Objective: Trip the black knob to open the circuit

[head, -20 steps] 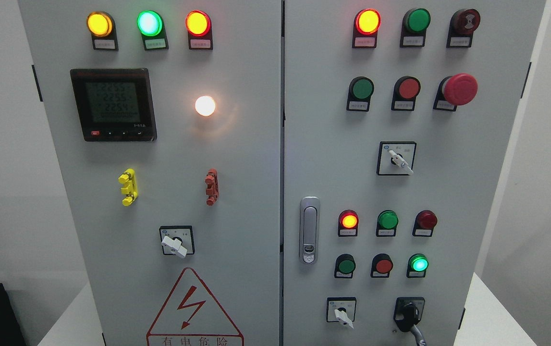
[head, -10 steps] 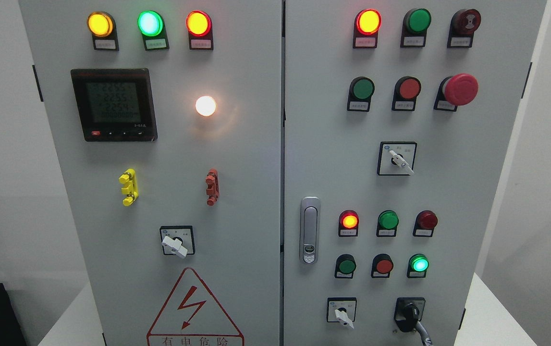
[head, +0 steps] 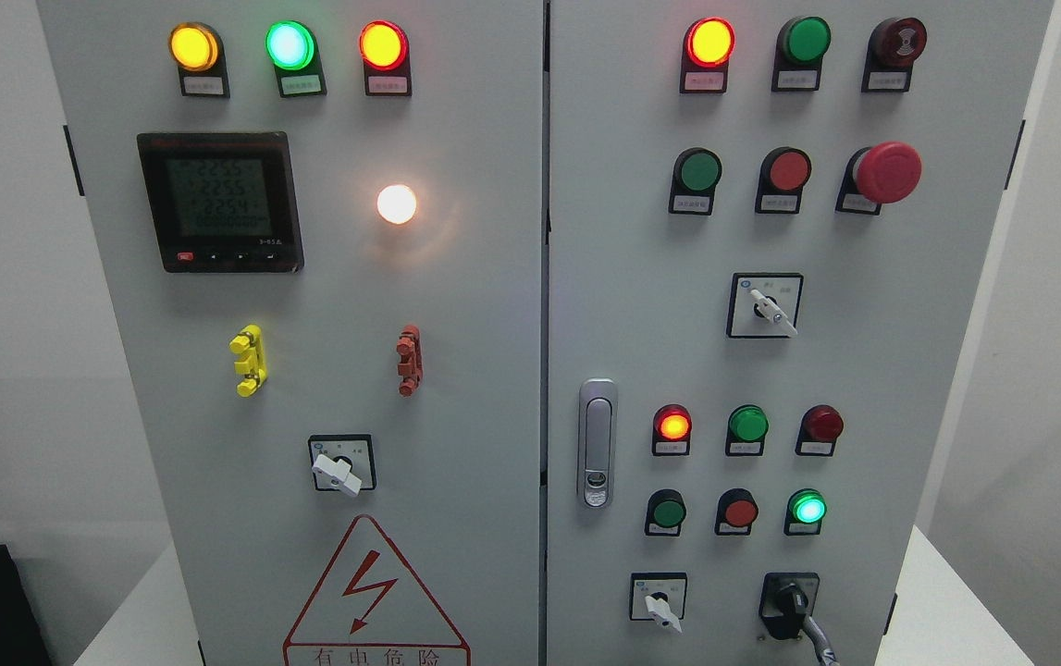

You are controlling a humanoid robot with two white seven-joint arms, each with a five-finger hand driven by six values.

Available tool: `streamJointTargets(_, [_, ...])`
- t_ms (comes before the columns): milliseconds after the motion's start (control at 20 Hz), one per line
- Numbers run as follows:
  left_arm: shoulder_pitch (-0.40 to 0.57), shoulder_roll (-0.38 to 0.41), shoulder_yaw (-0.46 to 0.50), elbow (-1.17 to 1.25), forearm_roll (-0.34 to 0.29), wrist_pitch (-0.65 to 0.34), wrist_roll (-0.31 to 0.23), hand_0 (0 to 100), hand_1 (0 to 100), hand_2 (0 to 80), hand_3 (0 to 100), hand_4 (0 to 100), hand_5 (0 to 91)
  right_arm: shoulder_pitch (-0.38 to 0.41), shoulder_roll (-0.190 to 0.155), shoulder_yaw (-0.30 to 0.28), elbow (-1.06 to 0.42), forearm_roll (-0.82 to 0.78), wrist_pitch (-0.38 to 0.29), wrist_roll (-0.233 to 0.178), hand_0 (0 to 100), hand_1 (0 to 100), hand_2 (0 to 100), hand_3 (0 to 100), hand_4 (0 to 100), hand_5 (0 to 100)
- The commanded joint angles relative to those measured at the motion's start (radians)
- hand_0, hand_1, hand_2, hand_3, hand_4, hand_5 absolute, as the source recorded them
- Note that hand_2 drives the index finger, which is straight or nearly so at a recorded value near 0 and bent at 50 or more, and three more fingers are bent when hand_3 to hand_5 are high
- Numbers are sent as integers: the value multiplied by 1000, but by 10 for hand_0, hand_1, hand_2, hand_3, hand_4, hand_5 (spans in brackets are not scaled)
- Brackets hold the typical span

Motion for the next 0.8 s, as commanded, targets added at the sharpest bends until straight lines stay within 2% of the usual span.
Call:
streamJointTargets(0, [-2, -2, 1, 0, 2, -3, 0, 120, 389, 0, 0, 0, 0, -9, -5, 1, -32, 0, -11, 13, 99, 164, 80, 1000, 1000, 984])
streamJointTargets(752, [-4, -2, 1, 0, 2, -3, 0, 120, 389, 0, 0, 0, 0, 11, -19, -26, -34, -2, -12, 9, 99, 164, 79, 1000, 1000, 983])
